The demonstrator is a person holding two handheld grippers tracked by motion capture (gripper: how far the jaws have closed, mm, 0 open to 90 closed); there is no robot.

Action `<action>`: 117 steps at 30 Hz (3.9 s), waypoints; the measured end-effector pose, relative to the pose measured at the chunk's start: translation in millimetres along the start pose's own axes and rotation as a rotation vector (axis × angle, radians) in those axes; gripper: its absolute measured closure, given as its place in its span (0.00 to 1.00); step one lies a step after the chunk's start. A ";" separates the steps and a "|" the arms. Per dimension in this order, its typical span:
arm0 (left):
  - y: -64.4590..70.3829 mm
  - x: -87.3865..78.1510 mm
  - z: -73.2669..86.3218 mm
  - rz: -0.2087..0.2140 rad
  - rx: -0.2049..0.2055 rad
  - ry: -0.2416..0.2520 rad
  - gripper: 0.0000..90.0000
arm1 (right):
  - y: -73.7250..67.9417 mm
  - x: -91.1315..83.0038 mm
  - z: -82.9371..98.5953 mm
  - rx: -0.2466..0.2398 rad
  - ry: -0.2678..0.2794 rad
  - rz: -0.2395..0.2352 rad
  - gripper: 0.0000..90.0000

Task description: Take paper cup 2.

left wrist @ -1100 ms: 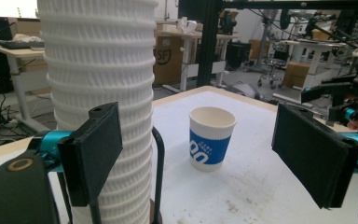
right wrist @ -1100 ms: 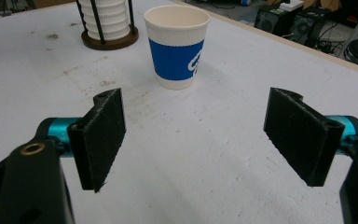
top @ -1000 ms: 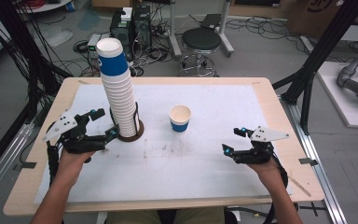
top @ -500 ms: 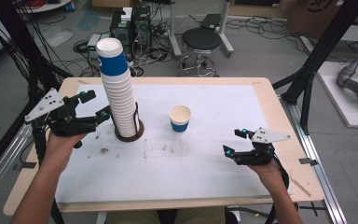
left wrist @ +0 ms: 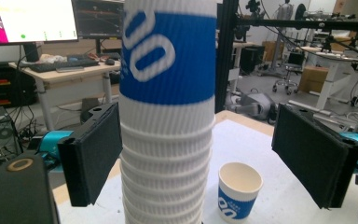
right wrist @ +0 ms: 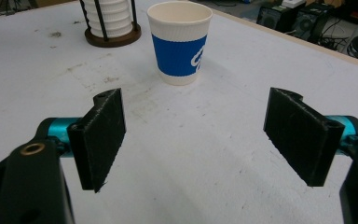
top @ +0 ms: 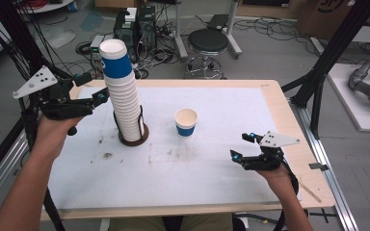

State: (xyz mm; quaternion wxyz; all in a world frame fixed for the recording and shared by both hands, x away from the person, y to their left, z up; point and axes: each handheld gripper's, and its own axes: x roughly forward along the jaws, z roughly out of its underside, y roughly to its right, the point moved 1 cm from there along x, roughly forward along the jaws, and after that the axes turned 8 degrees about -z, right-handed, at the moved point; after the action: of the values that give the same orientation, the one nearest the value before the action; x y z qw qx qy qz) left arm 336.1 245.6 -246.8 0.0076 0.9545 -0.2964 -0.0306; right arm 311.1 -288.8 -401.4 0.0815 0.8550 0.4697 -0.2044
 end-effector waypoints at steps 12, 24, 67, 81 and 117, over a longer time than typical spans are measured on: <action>-5.2 6.0 -19.6 -0.015 0.004 -0.004 0.18 | -0.3 -2.1 -0.2 0.004 0.003 0.001 0.23; -6.9 17.5 -35.3 -0.025 0.005 -0.008 0.18 | -1.2 0.2 -0.4 0.000 -0.002 -0.008 0.23; -3.3 63.2 -56.6 -0.018 0.039 -0.094 0.31 | -1.7 -2.5 0.5 0.005 -0.002 -0.013 0.24; -3.7 62.5 -59.1 -0.019 0.036 -0.088 0.31 | -1.5 -1.2 1.5 0.004 -0.007 -0.016 0.24; 0.6 11.8 -119.0 -0.003 0.020 0.102 0.33 | -2.1 0.2 2.2 0.005 -0.007 -0.018 0.24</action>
State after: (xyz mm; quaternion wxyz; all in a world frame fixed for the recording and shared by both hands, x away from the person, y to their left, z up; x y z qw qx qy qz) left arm 352.9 237.9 -128.6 0.0130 0.9554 -0.2944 0.0213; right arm 308.8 -288.3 -403.4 0.0792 0.8501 0.4768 -0.2092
